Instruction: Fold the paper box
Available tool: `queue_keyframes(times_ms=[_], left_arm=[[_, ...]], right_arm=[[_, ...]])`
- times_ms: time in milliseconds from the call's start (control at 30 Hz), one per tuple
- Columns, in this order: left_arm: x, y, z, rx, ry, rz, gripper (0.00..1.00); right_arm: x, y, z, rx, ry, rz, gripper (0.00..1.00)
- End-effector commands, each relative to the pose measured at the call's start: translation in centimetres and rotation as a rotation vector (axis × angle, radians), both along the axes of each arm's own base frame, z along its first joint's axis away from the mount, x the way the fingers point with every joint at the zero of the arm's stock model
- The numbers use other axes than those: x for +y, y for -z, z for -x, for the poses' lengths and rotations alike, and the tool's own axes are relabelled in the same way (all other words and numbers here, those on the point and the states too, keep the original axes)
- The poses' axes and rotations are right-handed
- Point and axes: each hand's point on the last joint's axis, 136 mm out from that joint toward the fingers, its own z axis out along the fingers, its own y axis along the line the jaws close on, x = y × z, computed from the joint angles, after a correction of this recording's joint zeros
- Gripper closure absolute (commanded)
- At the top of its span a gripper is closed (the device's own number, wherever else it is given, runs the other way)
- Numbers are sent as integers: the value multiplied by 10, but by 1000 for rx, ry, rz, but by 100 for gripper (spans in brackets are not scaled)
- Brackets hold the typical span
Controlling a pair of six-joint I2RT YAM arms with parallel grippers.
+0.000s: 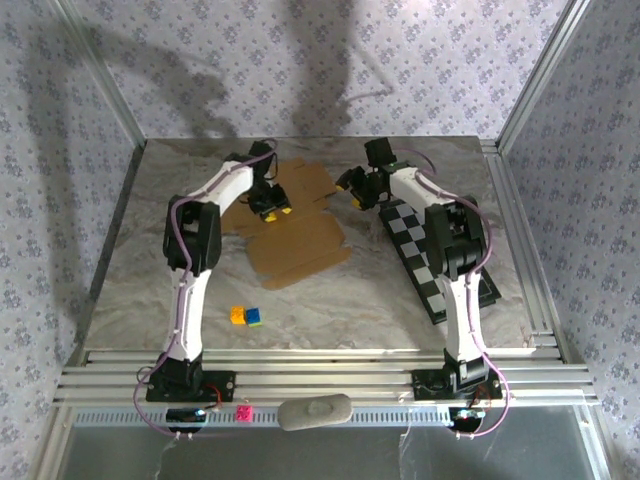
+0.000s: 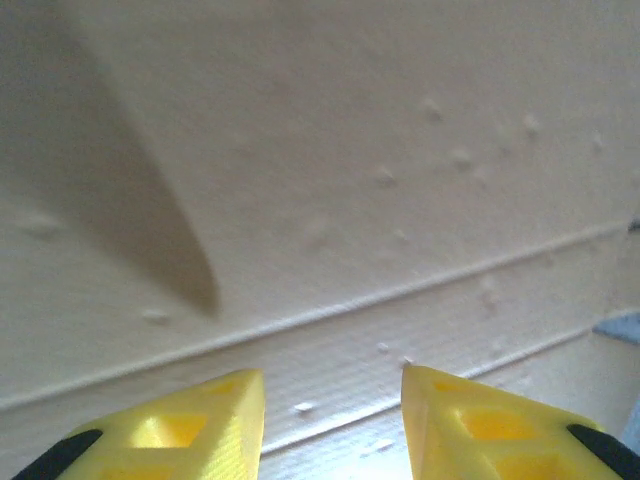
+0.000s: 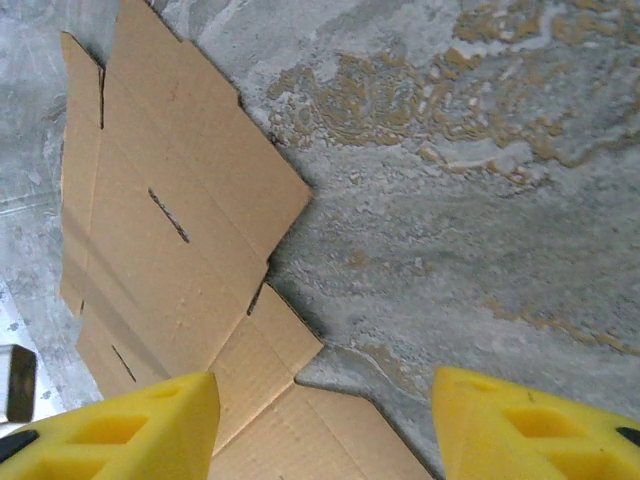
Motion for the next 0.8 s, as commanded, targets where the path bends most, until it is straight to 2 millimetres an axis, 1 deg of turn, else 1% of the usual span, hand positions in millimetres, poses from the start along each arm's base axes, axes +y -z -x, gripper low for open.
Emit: queue_keyframes(times_ms=[0,133,233,267,400,467,567,733,767], left_arm=[[-25,9,34,67,86,-3,60],[-31,15,46,74,97,0,61],[-38,16,51,76,116,10,61],[-39,16,52,76,126,8,61],[-40,16,53,78,137,-2,61],[-41,14,52,75,141,-2,61],[-42,15,52,80,147,-1,61],[-42,16,52,84,151,-5,61],[-42,16,52,84,152,-4,61]], right_arm=[[2,0,-2,1,-32,23,40],[-9,12,3,13,-115,129,41],[-1,16,4,-3,-206,134,42],[0,20,6,7,-227,156,42],[-12,35,12,74,-243,252,44],[-11,39,17,68,-293,265,44],[3,40,21,49,-353,242,44],[35,42,25,42,-438,180,45],[38,43,26,45,-450,187,45]])
